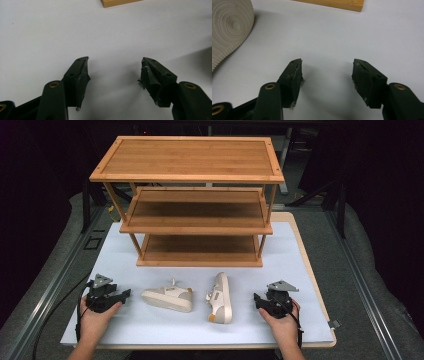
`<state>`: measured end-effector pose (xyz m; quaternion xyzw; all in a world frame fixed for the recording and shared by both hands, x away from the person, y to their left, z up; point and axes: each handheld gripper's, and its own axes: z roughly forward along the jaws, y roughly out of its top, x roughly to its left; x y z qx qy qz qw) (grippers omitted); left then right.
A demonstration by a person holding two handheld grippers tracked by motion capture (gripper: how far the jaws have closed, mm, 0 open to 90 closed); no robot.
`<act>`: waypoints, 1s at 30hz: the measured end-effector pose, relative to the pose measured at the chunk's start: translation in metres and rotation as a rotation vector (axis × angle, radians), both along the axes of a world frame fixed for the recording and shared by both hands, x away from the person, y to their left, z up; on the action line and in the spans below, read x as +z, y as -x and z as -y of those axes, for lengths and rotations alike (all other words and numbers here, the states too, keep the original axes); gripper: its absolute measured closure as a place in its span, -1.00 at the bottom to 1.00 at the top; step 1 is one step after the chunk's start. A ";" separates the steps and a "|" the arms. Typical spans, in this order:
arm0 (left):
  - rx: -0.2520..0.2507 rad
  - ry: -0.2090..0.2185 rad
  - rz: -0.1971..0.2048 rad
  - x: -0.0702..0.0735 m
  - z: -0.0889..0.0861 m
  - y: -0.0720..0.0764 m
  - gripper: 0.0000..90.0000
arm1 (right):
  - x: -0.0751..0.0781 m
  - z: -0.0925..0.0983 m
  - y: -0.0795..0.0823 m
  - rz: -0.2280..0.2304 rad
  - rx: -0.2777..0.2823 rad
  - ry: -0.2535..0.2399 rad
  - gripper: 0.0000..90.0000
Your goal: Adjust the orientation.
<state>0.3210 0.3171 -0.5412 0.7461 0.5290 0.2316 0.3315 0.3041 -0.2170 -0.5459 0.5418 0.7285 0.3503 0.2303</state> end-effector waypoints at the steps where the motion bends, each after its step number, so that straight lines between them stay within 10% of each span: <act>1: -0.002 0.025 0.018 0.004 0.000 0.003 -0.08 | 0.001 0.001 0.001 0.008 0.000 -0.007 -0.07; 9: -0.029 0.088 0.032 0.012 0.004 0.015 -0.07 | 0.008 -0.004 0.007 0.077 0.013 0.015 -0.11; 30: -0.119 0.209 0.111 0.045 0.037 0.021 -0.23 | 0.008 -0.003 0.007 0.063 -0.023 -0.003 -0.15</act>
